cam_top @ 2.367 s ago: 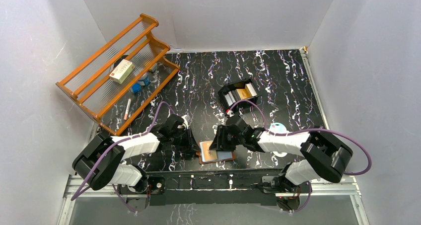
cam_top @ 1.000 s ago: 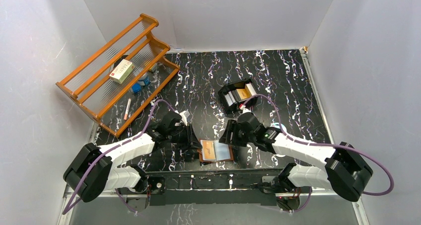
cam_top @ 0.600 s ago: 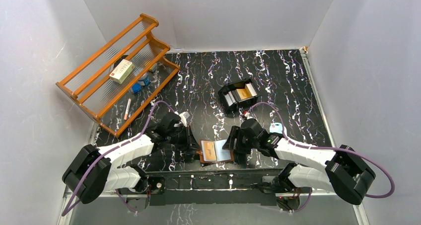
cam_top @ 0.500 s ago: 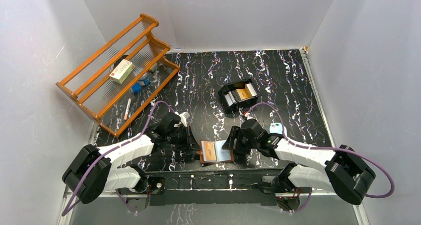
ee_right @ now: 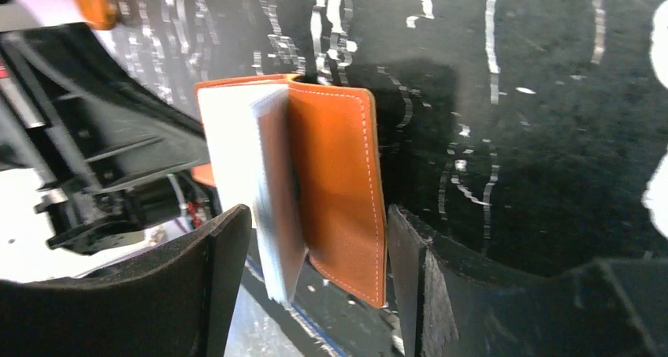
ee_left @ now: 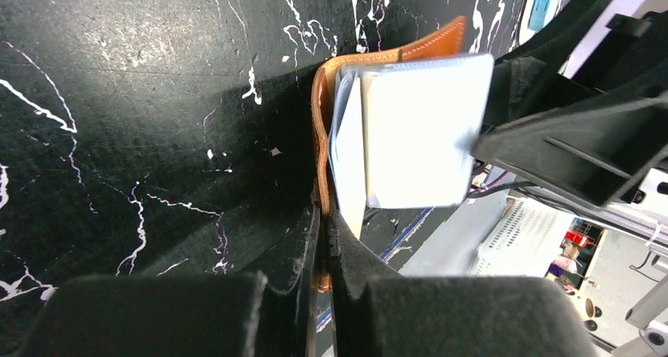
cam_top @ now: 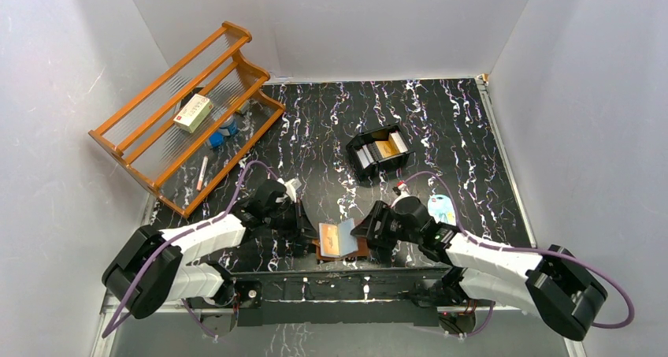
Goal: Put the credit cards into the card holder
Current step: Close the card holder at the center of the board.
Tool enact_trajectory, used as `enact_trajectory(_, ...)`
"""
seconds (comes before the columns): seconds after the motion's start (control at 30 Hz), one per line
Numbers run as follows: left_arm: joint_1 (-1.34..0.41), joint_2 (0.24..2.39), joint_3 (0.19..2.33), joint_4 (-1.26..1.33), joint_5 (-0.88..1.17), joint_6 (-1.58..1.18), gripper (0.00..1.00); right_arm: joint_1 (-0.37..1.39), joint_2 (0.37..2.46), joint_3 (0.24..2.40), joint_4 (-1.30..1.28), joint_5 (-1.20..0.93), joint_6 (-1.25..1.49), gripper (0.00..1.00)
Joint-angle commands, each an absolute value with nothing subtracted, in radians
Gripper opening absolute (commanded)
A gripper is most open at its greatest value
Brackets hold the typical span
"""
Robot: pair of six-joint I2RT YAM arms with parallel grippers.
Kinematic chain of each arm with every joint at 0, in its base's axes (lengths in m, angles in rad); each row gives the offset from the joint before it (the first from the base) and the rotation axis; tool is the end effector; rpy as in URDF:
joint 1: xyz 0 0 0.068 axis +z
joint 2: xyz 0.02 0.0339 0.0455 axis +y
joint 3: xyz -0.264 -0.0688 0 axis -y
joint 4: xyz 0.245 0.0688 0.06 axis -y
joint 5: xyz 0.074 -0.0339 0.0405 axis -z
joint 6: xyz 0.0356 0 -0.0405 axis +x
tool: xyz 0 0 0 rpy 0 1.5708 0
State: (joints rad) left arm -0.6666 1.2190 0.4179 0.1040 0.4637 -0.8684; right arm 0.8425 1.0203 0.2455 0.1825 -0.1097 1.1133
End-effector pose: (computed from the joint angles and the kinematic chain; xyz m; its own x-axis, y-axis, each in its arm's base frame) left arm 0.1660 -0.1509 0.1592 -0.9538 -0.1182 -0.2762 0.1463 0.6201 -0.7707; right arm 0.1234 0.1442 0.1489 -0.8839 0.3487 -0.3116 -0.0210 0.6361 0.7713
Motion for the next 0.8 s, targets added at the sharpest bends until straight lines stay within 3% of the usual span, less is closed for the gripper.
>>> enact_trajectory(0.0,-0.673,1.247,0.43,0.156,0.519,-0.876,0.0,0.854,0.941,0.259,0.355,-0.172,1.202,0.71)
enact_trajectory(0.37,-0.673,1.266,0.447,0.23,0.572,-0.902,0.0,0.854,1.049,0.31,0.38,-0.225,1.164,0.69)
enact_trajectory(0.6,-0.673,1.308,0.438,0.358,0.648,-0.936,0.0,0.86,1.169,0.497,0.078,-0.138,1.034,0.65)
enact_trajectory(0.77,-0.675,1.327,0.449,0.36,0.664,-0.928,0.0,0.87,1.172,0.539,-0.002,-0.093,0.999,0.66)
